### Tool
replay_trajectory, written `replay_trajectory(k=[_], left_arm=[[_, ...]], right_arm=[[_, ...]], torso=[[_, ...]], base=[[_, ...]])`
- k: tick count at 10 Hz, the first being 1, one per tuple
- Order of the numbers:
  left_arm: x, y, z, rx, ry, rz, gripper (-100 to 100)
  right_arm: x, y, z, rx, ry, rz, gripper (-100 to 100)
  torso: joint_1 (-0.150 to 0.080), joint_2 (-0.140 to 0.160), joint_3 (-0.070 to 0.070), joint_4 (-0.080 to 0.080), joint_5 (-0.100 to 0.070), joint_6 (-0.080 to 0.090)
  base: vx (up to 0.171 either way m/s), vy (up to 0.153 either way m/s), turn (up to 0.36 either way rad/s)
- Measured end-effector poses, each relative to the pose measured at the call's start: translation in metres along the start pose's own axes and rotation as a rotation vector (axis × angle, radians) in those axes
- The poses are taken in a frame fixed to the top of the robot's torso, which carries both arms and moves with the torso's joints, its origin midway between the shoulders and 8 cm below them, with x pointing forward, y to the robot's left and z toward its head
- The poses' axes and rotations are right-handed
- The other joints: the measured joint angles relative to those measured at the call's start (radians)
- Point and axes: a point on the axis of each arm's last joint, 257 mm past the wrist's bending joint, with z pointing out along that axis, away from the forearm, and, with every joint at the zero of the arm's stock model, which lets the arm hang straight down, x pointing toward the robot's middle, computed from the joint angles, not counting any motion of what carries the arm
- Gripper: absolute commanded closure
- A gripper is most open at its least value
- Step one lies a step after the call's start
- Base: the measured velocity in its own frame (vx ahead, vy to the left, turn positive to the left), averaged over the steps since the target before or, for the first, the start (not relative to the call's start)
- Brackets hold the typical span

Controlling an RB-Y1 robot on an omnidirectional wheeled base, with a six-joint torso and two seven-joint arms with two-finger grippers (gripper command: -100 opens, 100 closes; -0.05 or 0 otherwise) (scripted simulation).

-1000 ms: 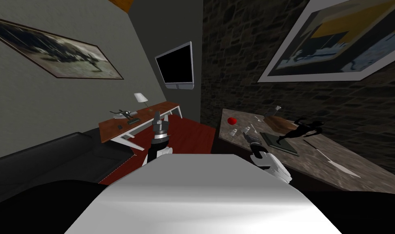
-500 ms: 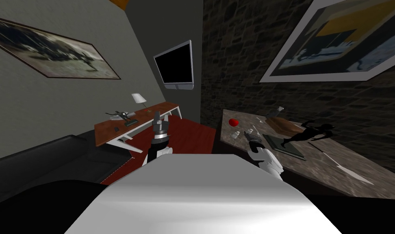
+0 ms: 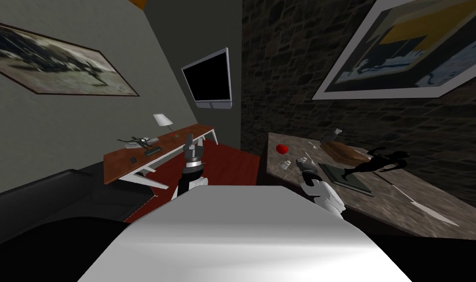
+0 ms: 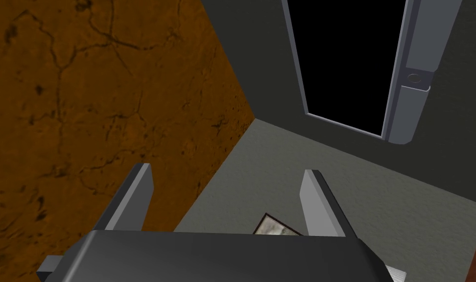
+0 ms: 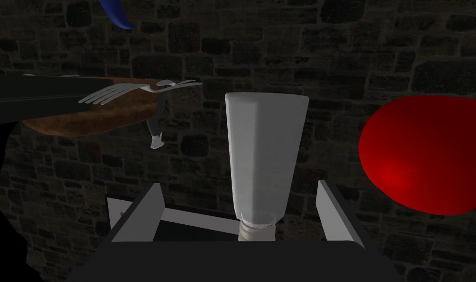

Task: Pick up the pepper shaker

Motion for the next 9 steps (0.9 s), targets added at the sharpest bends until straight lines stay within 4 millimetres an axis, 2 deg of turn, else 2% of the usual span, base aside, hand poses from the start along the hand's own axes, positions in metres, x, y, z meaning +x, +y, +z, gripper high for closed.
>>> replay_trajectory(k=[1, 3, 4, 6, 8, 9], left_arm=[[0.0, 0.0, 0.0, 0.0, 0.0, 0.0, 0], [0.0, 0.0, 0.0, 0.0, 0.0, 0.0, 0], [0.0, 0.0, 0.0, 0.0, 0.0, 0.0, 0], [0.0, 0.0, 0.0, 0.0, 0.0, 0.0, 0], [0.0, 0.0, 0.0, 0.0, 0.0, 0.0, 0], [0.0, 0.0, 0.0, 0.0, 0.0, 0.0, 0]], right_arm=[[0.006, -0.013, -0.006, -0.001, 0.006, -0.004, -100], [0.005, -0.017, -0.008, -0.026, -0.003, -0.007, -100], [0.012, -0.031, -0.01, -0.022, 0.005, -0.009, -100], [0.018, -0.042, -0.02, -0.043, 0.004, -0.016, -100], [0.018, -0.048, -0.025, -0.068, -0.004, -0.018, -100], [0.02, -0.059, -0.029, -0.069, 0.0, -0.022, -100]], torso=[[0.001, -0.003, -0.002, -0.001, 0.0, 0.001], [-0.002, 0.002, 0.001, 0.0, 0.0, 0.0], [-0.002, 0.0, 0.0, 0.0, -0.001, 0.001], [0.001, -0.003, -0.002, -0.001, 0.0, 0.001], [-0.003, 0.002, 0.001, 0.0, -0.001, 0.0], [-0.002, 0.002, 0.001, 0.0, -0.001, 0.001]], base=[[0.173, 0.046, -0.103], [0.113, 0.007, -0.082], [0.15, 0.033, -0.081], [0.184, 0.067, -0.106], [0.089, 0.016, -0.068], [0.131, 0.038, -0.097]])
